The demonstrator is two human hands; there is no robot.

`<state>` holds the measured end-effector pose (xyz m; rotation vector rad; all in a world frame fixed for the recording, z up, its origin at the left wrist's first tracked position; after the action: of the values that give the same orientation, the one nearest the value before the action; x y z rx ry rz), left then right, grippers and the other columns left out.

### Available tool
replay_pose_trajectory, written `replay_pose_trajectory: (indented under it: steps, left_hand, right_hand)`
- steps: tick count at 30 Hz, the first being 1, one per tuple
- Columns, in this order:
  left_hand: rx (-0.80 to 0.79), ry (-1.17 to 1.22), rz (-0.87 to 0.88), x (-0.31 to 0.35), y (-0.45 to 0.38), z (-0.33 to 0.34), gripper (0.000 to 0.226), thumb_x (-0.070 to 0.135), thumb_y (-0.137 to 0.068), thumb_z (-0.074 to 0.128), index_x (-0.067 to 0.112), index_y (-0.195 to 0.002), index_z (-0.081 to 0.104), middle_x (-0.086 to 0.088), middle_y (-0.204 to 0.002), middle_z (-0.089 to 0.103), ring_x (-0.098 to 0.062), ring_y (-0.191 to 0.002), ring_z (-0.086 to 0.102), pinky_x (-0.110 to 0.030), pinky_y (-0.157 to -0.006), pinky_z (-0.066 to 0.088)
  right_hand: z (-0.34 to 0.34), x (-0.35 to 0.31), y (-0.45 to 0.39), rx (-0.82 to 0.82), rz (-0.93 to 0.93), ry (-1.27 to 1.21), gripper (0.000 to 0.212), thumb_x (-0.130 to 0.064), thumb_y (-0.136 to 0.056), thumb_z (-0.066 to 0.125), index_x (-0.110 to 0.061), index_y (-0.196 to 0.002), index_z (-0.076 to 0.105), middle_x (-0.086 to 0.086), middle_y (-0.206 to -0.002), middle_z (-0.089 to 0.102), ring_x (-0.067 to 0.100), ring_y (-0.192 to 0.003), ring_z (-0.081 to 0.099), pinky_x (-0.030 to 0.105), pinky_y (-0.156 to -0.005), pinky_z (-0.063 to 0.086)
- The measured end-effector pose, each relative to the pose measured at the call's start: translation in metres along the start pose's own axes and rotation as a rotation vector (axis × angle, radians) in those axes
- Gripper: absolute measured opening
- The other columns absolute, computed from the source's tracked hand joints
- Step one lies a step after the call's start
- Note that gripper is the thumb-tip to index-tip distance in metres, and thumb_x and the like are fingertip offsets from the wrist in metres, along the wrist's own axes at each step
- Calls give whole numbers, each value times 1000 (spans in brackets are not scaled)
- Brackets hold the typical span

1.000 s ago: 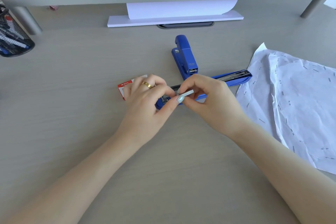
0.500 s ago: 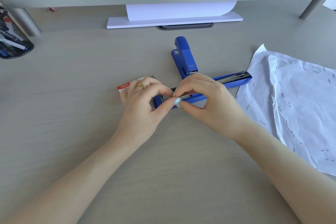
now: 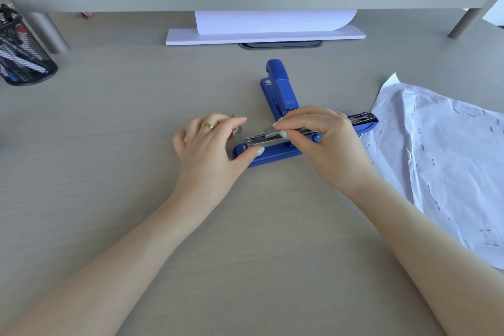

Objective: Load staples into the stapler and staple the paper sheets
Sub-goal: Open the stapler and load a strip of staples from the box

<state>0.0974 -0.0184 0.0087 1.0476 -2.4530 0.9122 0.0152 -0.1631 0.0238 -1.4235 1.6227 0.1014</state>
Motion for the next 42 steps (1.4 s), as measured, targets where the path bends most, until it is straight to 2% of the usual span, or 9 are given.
replay_pose_trajectory:
  steps: [6,12,16,22,26,30,34,38,42]
  left_hand:
    - [1,-54,4,0,2,4,15,40,-76,67,28,-85,69,10,-91,61,-14,-93,44,-23,-75,9]
    - [13,-41,14,0,3,4,11,36,-77,68,25,-78,68,8,-86,62,-7,-87,35,-23,-74,9]
    - [2,-39,7,-1,2,4,11,36,-77,67,25,-80,70,13,-81,55,-7,-88,36,-23,-74,10]
    - [-17,-33,9,-2,2,4,8,33,-78,68,27,-82,71,14,-79,52,-8,-87,38,-23,-75,10]
    - [-30,-20,4,-2,1,6,18,40,-75,58,28,-79,70,13,-83,57,-9,-86,40,-23,-75,11]
    - [-33,-20,3,-2,1,6,22,39,-74,54,26,-80,70,12,-83,58,-9,-86,41,-22,-75,11]
    - [-33,-20,2,-4,2,5,19,40,-76,57,24,-77,69,9,-82,60,-11,-86,44,-23,-74,12]
    - [-41,-12,-8,-3,1,6,27,43,-73,53,20,-70,66,6,-81,60,-10,-83,41,-22,-73,11]
    - [-42,15,-12,-4,0,6,24,41,-74,56,20,-66,63,5,-81,59,-11,-82,42,-23,-72,12]
  right_hand:
    - [11,1,-1,-44,-34,67,17,-21,-82,58,-22,-85,75,-16,-88,67,10,-83,65,46,-81,48]
    - [7,2,-1,-69,24,-109,15,-4,-84,60,-8,-89,73,-17,-89,63,5,-88,60,12,-77,46]
    - [6,8,-2,-137,15,28,16,-14,-85,58,-16,-89,73,-23,-91,62,1,-91,56,38,-91,43]
    - [12,5,1,-136,-29,173,20,-25,-86,55,-23,-93,74,-12,-100,65,11,-92,55,44,-96,38]
    - [21,2,7,-203,3,262,37,-45,-84,39,-34,-101,70,-19,-115,51,12,-114,44,54,-112,14]
    - [35,-11,12,-292,33,245,33,-40,-85,41,-39,-109,64,-16,-132,46,10,-132,28,53,-114,-9]
    - [16,-7,6,-172,21,251,32,-34,-86,44,-37,-113,62,-11,-140,42,17,-131,33,57,-112,4]
    - [-65,42,-4,165,393,217,33,-35,-90,49,-27,-121,57,-7,-140,44,20,-129,35,42,-111,26]
    - [-83,95,16,-104,757,500,44,-57,-88,39,-28,-113,59,-3,-132,48,26,-128,33,52,-112,14]
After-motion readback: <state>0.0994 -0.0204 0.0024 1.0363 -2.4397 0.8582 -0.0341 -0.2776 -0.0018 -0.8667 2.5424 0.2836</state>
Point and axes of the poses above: each hand's wrist, its own y-axis away from the middle knuckle, its own z-axis out of the palm, x = y × z, the point moved 7 cm from there along -y, towards the middle knuckle
